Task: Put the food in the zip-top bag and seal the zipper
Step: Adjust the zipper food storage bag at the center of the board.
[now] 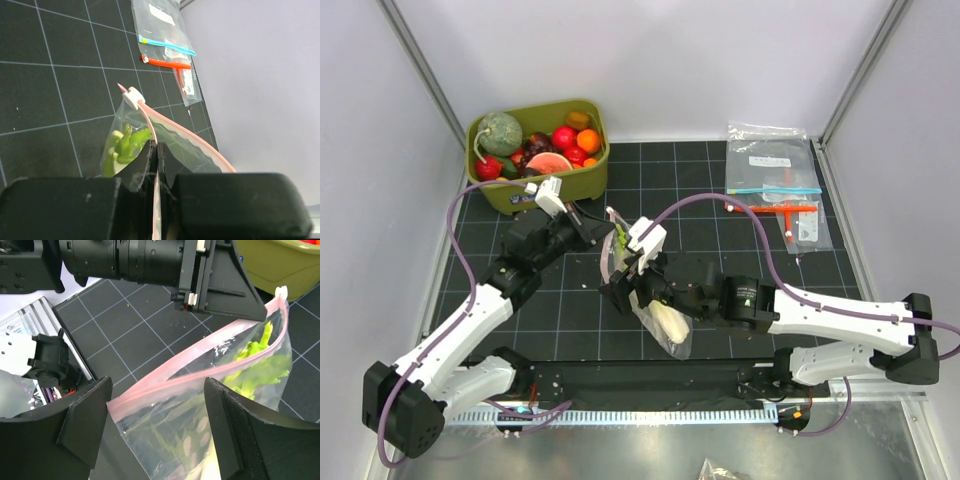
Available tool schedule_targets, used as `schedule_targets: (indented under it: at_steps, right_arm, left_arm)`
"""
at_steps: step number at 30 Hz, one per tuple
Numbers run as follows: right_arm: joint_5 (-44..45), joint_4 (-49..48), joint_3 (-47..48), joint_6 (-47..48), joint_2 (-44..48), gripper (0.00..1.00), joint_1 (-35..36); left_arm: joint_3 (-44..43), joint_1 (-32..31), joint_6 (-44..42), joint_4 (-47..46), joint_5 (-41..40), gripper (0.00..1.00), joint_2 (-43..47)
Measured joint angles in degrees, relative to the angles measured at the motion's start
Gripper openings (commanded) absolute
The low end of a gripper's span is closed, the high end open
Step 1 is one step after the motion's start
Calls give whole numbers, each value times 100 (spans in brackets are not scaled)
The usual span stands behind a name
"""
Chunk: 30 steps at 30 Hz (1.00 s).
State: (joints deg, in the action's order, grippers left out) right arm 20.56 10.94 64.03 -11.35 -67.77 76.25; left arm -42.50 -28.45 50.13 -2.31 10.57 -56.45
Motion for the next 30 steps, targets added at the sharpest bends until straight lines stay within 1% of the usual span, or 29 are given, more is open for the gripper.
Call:
schedule_targets:
  at_steps: [3,7,8,11,14,17,18,20,21,22,24,25,27,28,30]
  right_arm:
    - [92,109,227,-26,-63,82,0]
    - [409,299,885,-136,-396,82,-2]
    - [514,326,1001,-208,-470,81,-9]
    - [979,555,1235,-505,-688,79,-37]
    - [1246,835,1349,-745,-925,78,-94]
    - [1434,1167,1519,-940,-1268,73,-155]
    - [1519,1259,1565,-1008,-1410,67,-177]
    - [1587,1377,1578,-1093,-1554,60,-208]
    - [1609,1445,1578,-1128,-1600,54,-234]
    - [1628,1495,1578,-1150,-1628,44,-262]
    - [1657,1528,1567,-1213,-1635,33,-313]
    - [1661,1521,1541,-1252,-1611,23,-356]
    - [1655,1486,1429,-1296,-1537,16,-452]
    - [1602,1432,1303,-1316,-1469,10,-527]
    - [1416,1335,1016,-1346,-1309,5,-719]
  left_arm:
    - [2,0,-13,31,-2,6,37]
    - [24,-7,-70,46,-15,6,142]
    - [24,-9,-87,46,-26,6,162]
    - [35,-17,-109,46,-50,6,229]
    - [87,-33,-116,52,-92,6,339]
    - [96,-42,-118,55,-114,6,407]
    - [98,-46,-120,55,-118,6,424]
    - [109,-55,-133,55,-155,6,459]
    - [122,-59,-140,59,-164,6,481]
    - [138,-61,-146,63,-188,6,503]
    - [164,-70,-162,79,-216,6,544]
    - [164,-76,-166,83,-238,6,553]
    - [168,-94,-201,83,-278,6,555]
    - [173,-109,-219,83,-310,5,551]
    - [192,-131,-240,76,-358,4,520]
